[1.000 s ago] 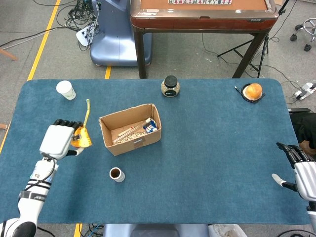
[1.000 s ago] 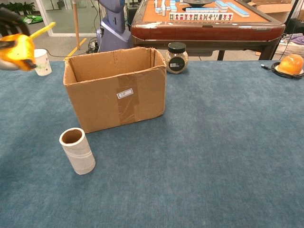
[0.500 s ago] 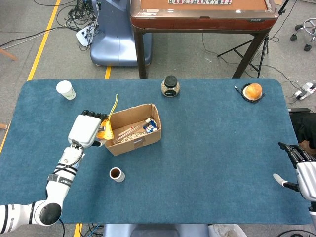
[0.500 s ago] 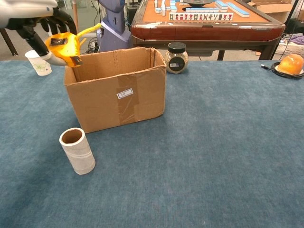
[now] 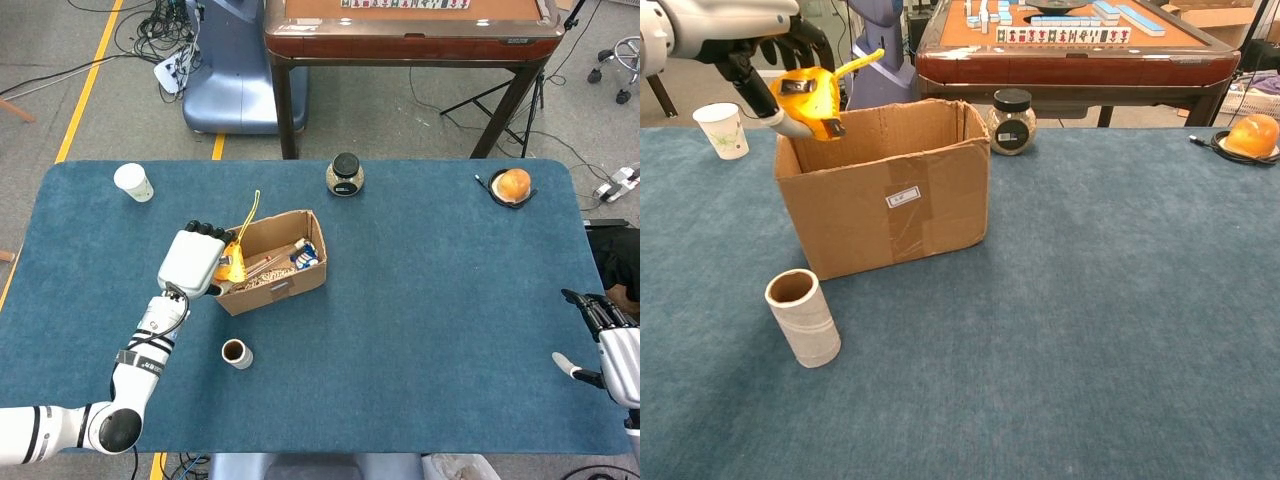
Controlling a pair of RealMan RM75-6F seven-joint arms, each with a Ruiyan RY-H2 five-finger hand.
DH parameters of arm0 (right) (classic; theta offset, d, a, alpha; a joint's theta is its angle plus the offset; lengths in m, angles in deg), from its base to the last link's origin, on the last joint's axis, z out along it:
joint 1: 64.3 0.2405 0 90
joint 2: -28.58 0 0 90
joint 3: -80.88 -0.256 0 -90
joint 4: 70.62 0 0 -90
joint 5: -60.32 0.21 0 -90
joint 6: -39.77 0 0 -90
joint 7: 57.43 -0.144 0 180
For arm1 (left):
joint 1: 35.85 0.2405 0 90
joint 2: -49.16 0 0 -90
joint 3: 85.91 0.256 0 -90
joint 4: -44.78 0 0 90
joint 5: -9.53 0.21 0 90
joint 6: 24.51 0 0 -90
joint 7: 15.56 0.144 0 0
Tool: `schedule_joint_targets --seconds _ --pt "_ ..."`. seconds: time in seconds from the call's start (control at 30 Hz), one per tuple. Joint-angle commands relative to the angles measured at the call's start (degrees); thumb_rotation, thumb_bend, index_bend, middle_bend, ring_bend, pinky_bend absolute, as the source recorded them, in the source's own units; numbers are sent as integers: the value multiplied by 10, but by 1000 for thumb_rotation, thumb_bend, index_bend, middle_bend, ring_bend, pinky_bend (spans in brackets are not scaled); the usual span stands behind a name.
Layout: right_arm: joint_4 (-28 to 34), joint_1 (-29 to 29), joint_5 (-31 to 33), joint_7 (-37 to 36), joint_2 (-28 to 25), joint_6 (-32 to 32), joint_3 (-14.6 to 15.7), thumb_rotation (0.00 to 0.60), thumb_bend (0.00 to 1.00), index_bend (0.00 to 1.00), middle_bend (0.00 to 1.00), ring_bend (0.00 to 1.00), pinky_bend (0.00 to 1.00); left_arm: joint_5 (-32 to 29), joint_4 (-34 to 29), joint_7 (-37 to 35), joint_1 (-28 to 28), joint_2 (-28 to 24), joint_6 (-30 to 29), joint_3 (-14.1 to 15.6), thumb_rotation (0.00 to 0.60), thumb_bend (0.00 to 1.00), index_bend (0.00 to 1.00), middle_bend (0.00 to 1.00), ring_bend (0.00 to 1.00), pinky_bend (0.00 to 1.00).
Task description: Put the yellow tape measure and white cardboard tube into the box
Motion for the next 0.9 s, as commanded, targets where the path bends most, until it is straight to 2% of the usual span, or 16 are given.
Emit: schedule_joint_targets --seconds 0.03,0.23,0.43,0.7,0.83,0.9 --pt "0 -1 0 -1 -1 1 0 600 113 179 270 191 433 1 1 3 -4 3 -4 3 600 161 214 288 188 227" --pt "0 -2 -1 -4 -2 4 0 600 113 179 270 191 433 -18 3 16 -15 9 -10 8 600 119 140 189 119 227" --pt "-1 -3 -1 -6 -2 6 -1 600 113 179 271 192 433 -12 -7 13 -13 6 -21 20 600 116 137 174 107 227" --pt "0 -2 -1 -4 -3 3 0 600 113 180 270 191 433 4 -102 -2 17 -52 -37 47 600 116 158 174 108 227" --pt "2 -3 -1 -2 -3 4 0 600 113 196 273 192 433 26 -143 -2 34 -82 -47 68 600 116 171 174 114 227" --pt "2 -3 -1 -1 -2 5 0 600 113 199 277 192 433 58 -166 -1 49 -99 -52 89 600 116 180 174 118 227"
